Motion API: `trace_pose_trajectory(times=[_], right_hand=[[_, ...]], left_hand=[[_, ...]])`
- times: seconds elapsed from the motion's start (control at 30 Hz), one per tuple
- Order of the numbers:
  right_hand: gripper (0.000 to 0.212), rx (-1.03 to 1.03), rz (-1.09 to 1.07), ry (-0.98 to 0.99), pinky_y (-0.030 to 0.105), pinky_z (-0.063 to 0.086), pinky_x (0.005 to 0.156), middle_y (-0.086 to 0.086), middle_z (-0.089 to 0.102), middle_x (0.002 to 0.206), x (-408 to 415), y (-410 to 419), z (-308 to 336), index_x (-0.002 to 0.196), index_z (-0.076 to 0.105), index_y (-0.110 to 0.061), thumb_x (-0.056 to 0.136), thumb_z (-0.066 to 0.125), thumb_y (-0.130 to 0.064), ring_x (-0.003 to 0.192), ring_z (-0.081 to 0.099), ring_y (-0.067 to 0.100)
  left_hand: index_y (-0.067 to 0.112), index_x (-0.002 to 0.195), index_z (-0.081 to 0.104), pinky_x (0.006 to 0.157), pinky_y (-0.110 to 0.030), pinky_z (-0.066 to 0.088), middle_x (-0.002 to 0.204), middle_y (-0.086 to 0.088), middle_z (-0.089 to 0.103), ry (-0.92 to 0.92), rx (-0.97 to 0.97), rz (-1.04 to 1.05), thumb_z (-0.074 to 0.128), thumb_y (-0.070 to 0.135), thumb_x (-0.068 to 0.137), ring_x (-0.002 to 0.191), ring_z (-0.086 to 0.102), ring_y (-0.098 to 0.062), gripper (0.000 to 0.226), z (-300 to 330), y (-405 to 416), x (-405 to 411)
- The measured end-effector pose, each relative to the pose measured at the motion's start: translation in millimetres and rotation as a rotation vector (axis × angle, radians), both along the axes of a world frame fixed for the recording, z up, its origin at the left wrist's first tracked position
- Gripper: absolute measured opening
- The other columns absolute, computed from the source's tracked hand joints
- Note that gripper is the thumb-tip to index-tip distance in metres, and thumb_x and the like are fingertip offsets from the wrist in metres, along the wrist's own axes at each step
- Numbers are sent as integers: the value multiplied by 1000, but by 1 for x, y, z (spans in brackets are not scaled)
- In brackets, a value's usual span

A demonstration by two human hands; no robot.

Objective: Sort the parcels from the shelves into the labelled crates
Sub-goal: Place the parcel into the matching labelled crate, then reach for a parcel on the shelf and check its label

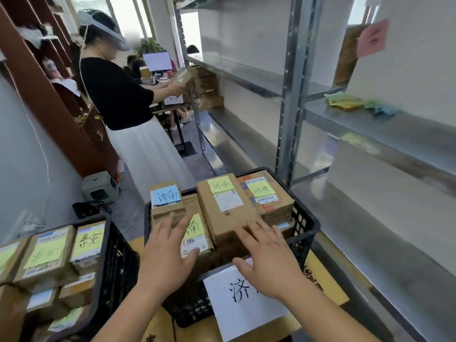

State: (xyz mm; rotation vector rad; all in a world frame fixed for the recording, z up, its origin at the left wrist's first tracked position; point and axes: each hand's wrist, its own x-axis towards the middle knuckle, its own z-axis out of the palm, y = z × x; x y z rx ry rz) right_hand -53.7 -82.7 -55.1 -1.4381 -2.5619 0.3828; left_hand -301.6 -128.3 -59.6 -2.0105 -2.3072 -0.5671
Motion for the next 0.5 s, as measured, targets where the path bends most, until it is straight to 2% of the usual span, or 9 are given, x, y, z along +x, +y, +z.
trace_pose_trajectory(times=[0.13,0.27,0.4,0.5], right_hand=[[72,2,-121,-6,40,-14,122,-8,-3,171,30,-37,4,160,0,-45,101,36,-63,157,-7,18],[73,8,-263,-47,45,-9,126,-6,-2,171,60,-79,7,160,-1,-43,101,37,-63,157,-6,21],[73,-4,-430,-56,46,-5,127,-5,0,172,94,-134,6,161,3,-42,100,39,-61,158,-4,22],[73,-1,-541,-48,46,-3,127,-5,1,171,121,-175,6,160,6,-43,100,41,-61,157,-2,21]], left_hand=[[48,157,12,124,-44,18,168,4,12,-44,-64,-129,56,61,93,155,4,-22,79,-1,-23,49],[48,158,13,124,-42,16,168,3,17,13,-37,-336,51,66,92,155,10,-22,78,-2,-38,89],[50,157,9,124,-40,12,169,5,8,18,-66,-501,49,70,91,156,5,-21,79,-4,-55,125],[49,157,12,125,-41,15,170,4,9,-4,-64,-618,48,70,91,156,4,-21,78,-4,-72,153]])
